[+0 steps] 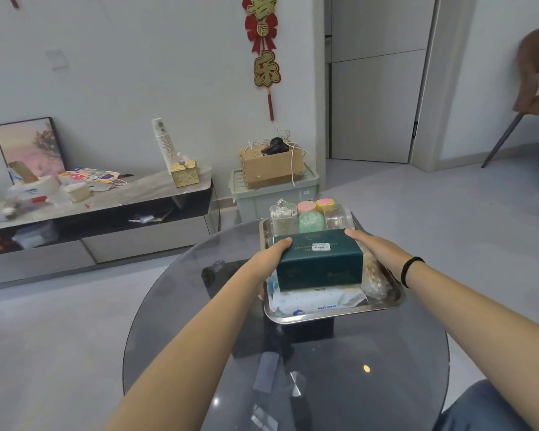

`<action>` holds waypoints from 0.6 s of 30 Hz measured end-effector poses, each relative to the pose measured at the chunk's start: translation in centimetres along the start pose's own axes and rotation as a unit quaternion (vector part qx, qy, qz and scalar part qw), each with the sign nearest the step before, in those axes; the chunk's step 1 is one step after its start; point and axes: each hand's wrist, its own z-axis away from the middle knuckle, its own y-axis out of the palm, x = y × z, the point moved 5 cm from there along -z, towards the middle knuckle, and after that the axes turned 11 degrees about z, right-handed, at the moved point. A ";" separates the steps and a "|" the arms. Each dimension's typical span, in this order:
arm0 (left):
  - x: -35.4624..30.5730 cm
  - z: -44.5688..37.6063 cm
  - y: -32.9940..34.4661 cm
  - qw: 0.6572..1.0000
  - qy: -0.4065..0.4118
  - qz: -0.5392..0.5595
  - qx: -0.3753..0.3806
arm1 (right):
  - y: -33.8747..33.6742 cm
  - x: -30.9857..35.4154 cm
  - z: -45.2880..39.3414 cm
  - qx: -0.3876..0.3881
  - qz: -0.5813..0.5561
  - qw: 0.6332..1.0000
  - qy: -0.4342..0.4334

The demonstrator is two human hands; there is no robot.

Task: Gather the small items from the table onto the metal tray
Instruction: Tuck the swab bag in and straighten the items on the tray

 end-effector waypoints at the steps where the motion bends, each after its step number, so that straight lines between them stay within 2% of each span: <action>1: -0.1 -0.1 0.2 1.000 0.004 -0.001 0.001 | -0.2 0.0 -0.1 0.002 -0.002 1.000 -0.002; 8: -0.3 0.2 0.8 1.000 -0.018 0.013 0.014 | -0.6 -0.1 -0.3 0.007 0.012 1.000 -0.015; 12: -0.3 0.9 0.8 0.999 -0.001 0.019 0.029 | -1.4 1.1 -0.3 -0.044 0.020 0.997 -0.061; 15: -1.4 0.3 0.3 0.999 0.041 0.008 0.026 | -2.2 2.3 -1.1 -0.137 -0.010 0.986 -0.093; 18: -4.8 -2.5 -0.8 0.988 0.146 -0.041 -0.030 | -2.2 4.8 -3.4 -0.186 -0.004 0.974 -0.127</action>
